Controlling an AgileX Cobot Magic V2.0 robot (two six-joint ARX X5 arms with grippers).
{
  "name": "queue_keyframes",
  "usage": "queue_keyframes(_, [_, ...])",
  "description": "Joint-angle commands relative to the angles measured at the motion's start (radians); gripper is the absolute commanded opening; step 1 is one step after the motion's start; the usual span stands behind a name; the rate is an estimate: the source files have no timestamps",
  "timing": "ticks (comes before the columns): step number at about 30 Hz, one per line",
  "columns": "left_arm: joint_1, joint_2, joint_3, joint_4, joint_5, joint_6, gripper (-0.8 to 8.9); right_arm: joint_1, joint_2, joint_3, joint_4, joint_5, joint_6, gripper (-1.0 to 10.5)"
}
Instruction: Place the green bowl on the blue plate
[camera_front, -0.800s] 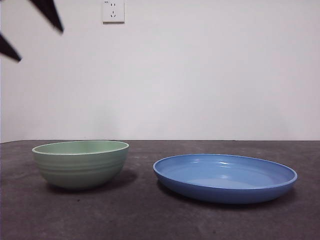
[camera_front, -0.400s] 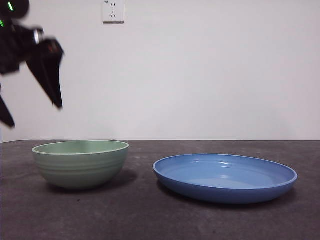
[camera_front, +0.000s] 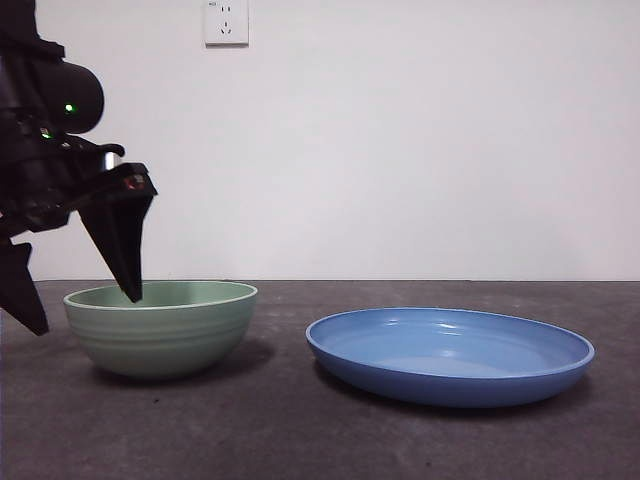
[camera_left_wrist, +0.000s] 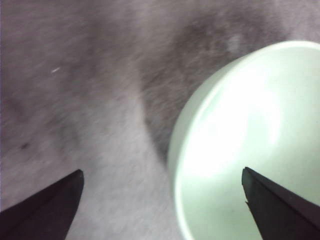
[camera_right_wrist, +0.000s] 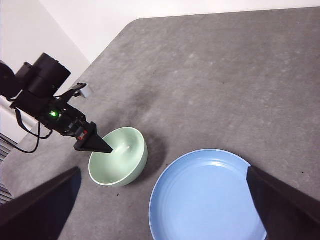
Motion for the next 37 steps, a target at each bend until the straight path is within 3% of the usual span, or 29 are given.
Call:
queue_keyframes(1, [-0.014,0.024,0.02,0.017,-0.003,0.005,4.22,0.004,0.008,0.021,0.006,-0.002,-0.009,6.7])
queue_keyframes(10, [-0.021,0.024,0.02,0.014,-0.003,0.005,0.12,0.004,0.008,0.021,0.006,-0.002,-0.008,6.7])
queue_keyframes(17, [-0.021,0.024,0.024,0.019,-0.005,-0.002,0.14,0.004,0.008,0.021,0.005,-0.003,-0.008,6.7])
queue_keyframes(23, [-0.036,0.024,0.096,-0.043,-0.008,-0.058,0.15,0.004,0.008,0.021,0.005,-0.003,-0.008,6.7])
queue_keyframes(30, [-0.154,0.024,0.215,-0.127,-0.133,-0.082,0.15,0.004,0.008,0.021,0.005,-0.002,-0.008,6.7])
queue_keyframes(37, [-0.285,0.046,0.274,-0.06,-0.137,-0.142,0.15,0.004,0.008,0.021,0.005,-0.003,-0.007,6.7])
